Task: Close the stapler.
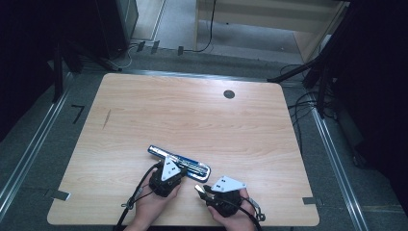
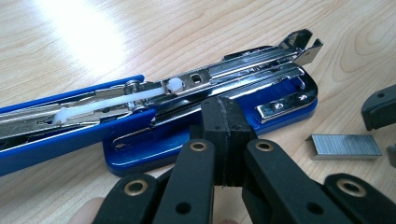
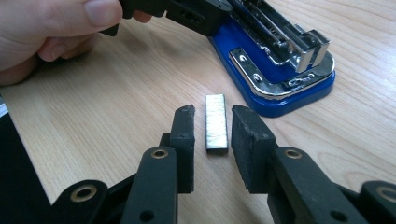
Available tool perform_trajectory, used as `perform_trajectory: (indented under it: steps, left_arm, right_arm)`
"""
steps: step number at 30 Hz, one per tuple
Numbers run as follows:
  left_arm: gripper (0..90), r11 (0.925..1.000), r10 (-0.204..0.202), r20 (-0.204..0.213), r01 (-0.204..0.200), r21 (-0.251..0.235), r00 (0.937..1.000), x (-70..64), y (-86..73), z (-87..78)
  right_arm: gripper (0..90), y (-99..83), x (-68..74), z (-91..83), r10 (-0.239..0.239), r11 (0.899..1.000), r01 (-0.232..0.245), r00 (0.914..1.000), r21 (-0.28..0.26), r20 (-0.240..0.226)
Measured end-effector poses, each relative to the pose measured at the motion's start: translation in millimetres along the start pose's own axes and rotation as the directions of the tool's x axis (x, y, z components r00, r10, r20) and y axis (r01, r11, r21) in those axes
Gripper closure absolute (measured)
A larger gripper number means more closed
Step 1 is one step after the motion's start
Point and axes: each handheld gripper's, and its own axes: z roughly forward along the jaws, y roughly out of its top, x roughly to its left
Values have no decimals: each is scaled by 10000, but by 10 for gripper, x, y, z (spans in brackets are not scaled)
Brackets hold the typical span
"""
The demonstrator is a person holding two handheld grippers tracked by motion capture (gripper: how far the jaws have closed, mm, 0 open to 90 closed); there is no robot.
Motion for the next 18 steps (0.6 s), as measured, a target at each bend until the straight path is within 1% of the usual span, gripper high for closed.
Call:
perform_trajectory:
  steps: [5,8,11,15,18]
  left_arm:
    - [900,10000,-11,12,11,10,10000,3,0,-1]
    - [900,10000,-5,6,5,2,10000,0,0,0]
    - [900,10000,-12,15,12,6,10000,1,0,0]
    - [900,10000,14,-8,-14,4,10000,-1,0,-1]
    - [900,10000,8,0,-8,-2,10000,-1,0,0]
  right_arm:
    - [718,-5,20,45,-220,9997,218,9997,130,100]
    - [720,-6,25,74,-374,9990,368,9989,237,264]
    - [726,-15,30,89,-427,9989,420,9986,230,301]
    - [764,-21,21,94,-526,9985,520,9980,166,364]
    - [791,-24,4,97,-500,9987,496,9980,108,389]
